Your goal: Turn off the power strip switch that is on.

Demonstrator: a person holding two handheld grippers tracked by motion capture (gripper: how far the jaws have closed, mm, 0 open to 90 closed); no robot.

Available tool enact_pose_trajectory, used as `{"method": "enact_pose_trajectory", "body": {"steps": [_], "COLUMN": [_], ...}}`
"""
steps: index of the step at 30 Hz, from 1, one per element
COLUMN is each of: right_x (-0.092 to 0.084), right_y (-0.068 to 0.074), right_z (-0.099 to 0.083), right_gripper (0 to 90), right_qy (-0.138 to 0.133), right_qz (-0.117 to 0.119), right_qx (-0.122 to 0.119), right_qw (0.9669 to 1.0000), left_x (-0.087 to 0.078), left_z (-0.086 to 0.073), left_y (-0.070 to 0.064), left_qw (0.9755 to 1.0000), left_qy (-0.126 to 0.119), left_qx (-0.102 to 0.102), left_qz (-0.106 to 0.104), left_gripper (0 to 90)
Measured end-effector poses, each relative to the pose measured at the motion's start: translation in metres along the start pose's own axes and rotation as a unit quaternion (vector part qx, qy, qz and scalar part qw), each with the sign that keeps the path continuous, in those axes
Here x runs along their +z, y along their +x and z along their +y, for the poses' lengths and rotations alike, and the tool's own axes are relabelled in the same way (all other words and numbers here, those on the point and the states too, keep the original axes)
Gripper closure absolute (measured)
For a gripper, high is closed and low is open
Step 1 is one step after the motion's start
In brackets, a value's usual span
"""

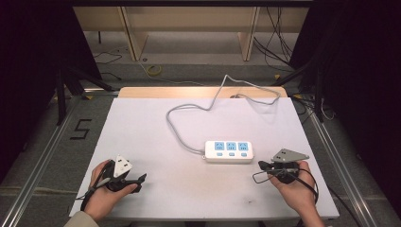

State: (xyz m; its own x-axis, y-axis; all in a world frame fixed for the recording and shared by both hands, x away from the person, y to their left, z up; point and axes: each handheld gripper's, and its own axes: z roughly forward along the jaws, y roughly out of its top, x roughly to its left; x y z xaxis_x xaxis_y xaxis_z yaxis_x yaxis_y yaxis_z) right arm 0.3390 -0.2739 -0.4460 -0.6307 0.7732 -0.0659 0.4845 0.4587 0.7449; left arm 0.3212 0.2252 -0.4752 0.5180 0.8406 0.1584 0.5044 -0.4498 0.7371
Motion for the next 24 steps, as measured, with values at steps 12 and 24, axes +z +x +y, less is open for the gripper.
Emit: {"method": "enact_pose_trajectory", "body": {"steps": [12,24], "right_x": [0.005,0.01], "right_y": [0.001,0.003], "right_z": [0.011,0.02], "right_gripper": [90.0,90.0], "right_qy": [0.004,0.01], "right_qz": [0.004,0.012], "right_qx": [-0.007,-0.011], "right_qw": [1.0,0.9998], "left_x": [0.0,0.0], "left_z": [0.0,0.0], "left_y": [0.0,0.0], "left_qw": [1.0,1.0], "left_qy": [0.0,0.001], "left_qx": [0.001,0.001], "left_qz": [0.002,0.001], "left_gripper": [19.8,19.8]}}
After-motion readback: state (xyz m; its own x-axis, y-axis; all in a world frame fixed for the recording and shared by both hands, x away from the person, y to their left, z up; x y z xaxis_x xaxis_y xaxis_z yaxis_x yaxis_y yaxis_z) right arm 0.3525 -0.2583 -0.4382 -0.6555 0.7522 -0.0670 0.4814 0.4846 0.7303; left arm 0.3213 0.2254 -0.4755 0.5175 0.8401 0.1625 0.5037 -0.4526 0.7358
